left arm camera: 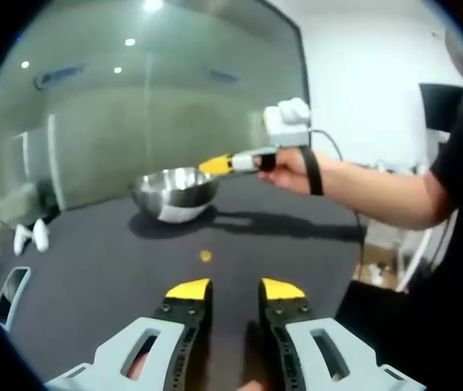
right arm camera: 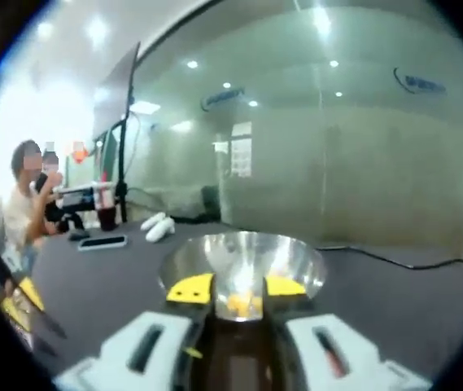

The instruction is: Pick up the QQ candy scattered on the table and place it into the stainless steel bowl on the table

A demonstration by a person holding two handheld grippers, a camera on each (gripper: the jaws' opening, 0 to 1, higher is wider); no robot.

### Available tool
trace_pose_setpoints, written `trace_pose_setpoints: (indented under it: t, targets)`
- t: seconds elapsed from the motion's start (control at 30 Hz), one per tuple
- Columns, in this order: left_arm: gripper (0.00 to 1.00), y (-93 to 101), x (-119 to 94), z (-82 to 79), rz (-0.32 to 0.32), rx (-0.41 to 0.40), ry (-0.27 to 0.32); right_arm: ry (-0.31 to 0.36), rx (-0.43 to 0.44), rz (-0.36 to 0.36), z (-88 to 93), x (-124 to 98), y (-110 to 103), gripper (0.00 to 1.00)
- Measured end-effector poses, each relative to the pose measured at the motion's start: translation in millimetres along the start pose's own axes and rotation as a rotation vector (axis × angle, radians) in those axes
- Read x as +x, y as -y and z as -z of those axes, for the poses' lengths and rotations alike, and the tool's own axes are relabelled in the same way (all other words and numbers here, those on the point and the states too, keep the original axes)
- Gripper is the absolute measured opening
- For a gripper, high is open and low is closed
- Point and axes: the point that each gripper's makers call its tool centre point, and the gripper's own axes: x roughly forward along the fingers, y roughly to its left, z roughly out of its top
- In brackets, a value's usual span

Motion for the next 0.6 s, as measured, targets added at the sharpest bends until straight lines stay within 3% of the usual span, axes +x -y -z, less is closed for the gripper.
trace_pose_setpoints:
  t: [0.23, 0.37, 0.5, 0.53, 0.6]
  targets:
    - [0.25, -0.3, 0.6, 0.6, -0.002, -0.001, -0.003, 0.005, -0.003, -0.039, 0.5, -24.1, -11.8, 0.22]
    - [0.25, -0.4, 1.5, -0.4, -0.003, 0.002, -0.004, -0.005, -0.017, -0.081, 9.7, -39.7, -19.0, 0.22]
    - [0.25, -2.4, 1.8, 0.5, -0.008, 0.001, -0.007, -0.019, -0.022, -0.259, 26.2, -58.4, -46.2, 0.22]
    - [0.25, -2.9, 1.8, 0.9, -0.010, -0.001, -0.008, -0.020, -0.002, -0.262, 30.4, -62.4, -46.2, 0.21]
    - [0.25, -3.6, 1.9, 1.6, -0.012, -0.003, -0.010, -0.010, -0.044, -0.284, 36.3, -70.0, -48.8, 0.20]
